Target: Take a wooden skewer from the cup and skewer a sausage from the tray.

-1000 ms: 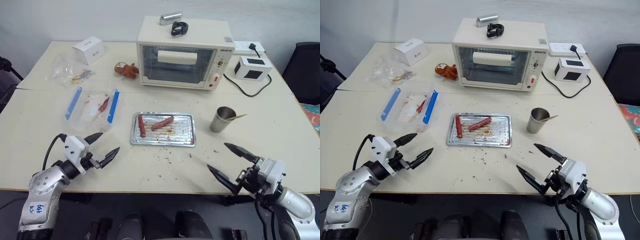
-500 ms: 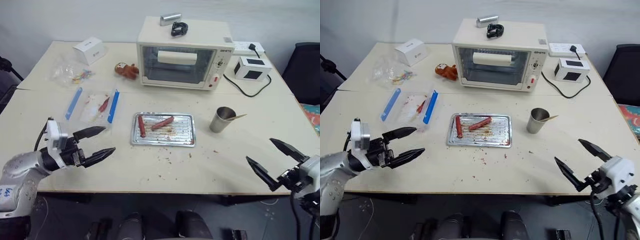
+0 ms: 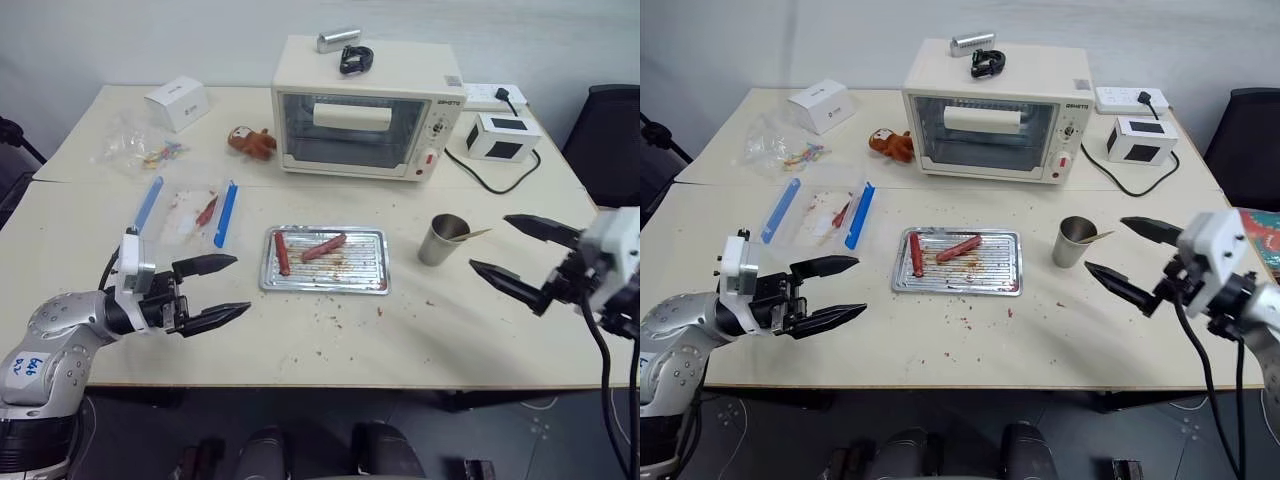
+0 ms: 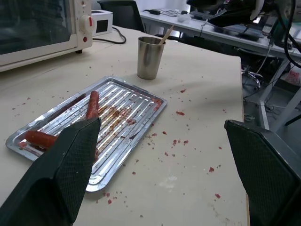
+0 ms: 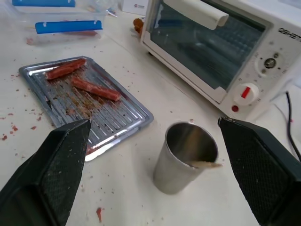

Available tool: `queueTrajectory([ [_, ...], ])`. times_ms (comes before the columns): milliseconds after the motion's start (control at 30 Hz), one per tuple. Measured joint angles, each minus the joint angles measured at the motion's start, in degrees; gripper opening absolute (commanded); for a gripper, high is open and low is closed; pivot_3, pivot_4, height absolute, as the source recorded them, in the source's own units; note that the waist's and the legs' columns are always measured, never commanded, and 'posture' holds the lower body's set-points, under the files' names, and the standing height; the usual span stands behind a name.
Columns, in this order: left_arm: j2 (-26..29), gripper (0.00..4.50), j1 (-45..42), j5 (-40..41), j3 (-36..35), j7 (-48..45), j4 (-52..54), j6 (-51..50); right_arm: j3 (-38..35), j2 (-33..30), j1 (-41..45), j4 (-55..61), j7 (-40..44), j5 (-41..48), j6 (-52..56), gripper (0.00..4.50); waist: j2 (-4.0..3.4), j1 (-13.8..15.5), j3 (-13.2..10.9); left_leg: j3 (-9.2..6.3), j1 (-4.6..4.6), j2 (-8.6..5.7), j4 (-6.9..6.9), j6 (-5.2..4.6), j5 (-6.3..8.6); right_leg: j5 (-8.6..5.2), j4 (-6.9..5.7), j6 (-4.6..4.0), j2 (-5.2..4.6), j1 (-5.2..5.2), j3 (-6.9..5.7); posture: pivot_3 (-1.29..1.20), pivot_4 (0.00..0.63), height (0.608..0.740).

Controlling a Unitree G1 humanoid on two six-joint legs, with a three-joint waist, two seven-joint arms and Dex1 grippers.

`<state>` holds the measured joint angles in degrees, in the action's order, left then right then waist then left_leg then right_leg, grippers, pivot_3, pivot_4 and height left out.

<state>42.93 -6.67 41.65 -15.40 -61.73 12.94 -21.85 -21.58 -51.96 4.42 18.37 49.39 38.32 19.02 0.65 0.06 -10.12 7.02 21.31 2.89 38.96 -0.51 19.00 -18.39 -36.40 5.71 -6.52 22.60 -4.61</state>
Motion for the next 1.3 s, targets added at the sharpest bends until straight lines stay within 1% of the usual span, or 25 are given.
queueTrajectory([
  [167,-1.5,4.48,0.3,-1.4,0.2,1.5,0.5,1.1,5.7,0.0,4.9,-4.4,0.6,-4.1,1.4,4.5,0.0,-0.1,0.0,0.04,0.02,-0.01,-0.01,-0.02,0.01,0.0,-0.02,0.0,0.01,0.01,-0.02,0.0,0.15,0.74],
  [300,-2.1,4.48,1.3,-1.7,0.3,2.6,2.5,1.3,7.9,0.0,7.8,-7.6,-0.4,-8.0,1.8,4.5,0.0,-0.2,0.0,0.04,0.03,0.01,-0.01,-0.02,0.01,0.0,-0.02,0.0,0.01,0.02,-0.02,0.0,0.15,0.74],
  [433,-2.3,4.48,3.0,-1.7,0.2,3.3,3.1,1.4,8.1,1.0,8.9,-7.8,-1.8,-9.1,3.6,4.5,0.0,-0.2,0.0,0.04,0.03,0.02,-0.01,-0.02,0.01,0.0,-0.02,0.0,0.01,0.03,-0.01,0.0,0.15,0.74],
  [633,-2.3,4.48,3.7,-1.8,0.2,3.6,4.1,1.4,8.3,1.4,9.0,-7.8,-1.0,-10.0,3.4,4.5,0.0,-0.1,0.0,0.04,0.03,0.01,-0.01,-0.03,0.02,0.0,0.01,0.0,0.0,0.02,-0.01,0.0,0.15,0.74],
  [800,-2.3,4.48,3.8,-1.9,0.1,4.1,4.1,1.6,8.2,2.3,9.8,-7.5,1.9,-9.7,1.0,4.5,0.0,-0.2,0.0,0.04,0.03,0.02,-0.03,-0.02,0.02,0.0,0.02,0.0,0.02,0.03,-0.02,0.0,0.15,0.74],
  [967,-2.3,4.48,4.4,-2.2,0.1,4.2,4.1,2.0,8.2,2.3,9.6,-6.2,4.3,-8.1,2.1,4.5,0.0,-0.1,0.0,0.03,0.03,0.02,-0.03,-0.03,0.02,0.0,0.08,0.0,-0.01,0.02,0.0,0.0,0.15,0.74],
  [1133,-2.3,4.48,4.4,-2.6,0.2,4.3,4.1,2.1,9.9,2.7,9.7,-8.0,2.3,-11.6,2.2,4.5,0.0,-0.2,0.0,0.04,0.03,0.03,-0.05,-0.03,0.03,0.0,0.11,0.0,-0.01,0.03,0.0,0.0,0.15,0.74],
  [1300,-2.4,4.48,4.3,-2.9,0.2,4.6,4.1,2.6,10.0,2.8,10.7,-9.9,1.6,-13.8,2.1,4.5,-0.01,-0.2,0.0,0.05,0.03,0.03,-0.05,-0.03,0.03,0.0,0.11,0.0,-0.01,0.03,-0.01,0.0,0.15,0.74],
])
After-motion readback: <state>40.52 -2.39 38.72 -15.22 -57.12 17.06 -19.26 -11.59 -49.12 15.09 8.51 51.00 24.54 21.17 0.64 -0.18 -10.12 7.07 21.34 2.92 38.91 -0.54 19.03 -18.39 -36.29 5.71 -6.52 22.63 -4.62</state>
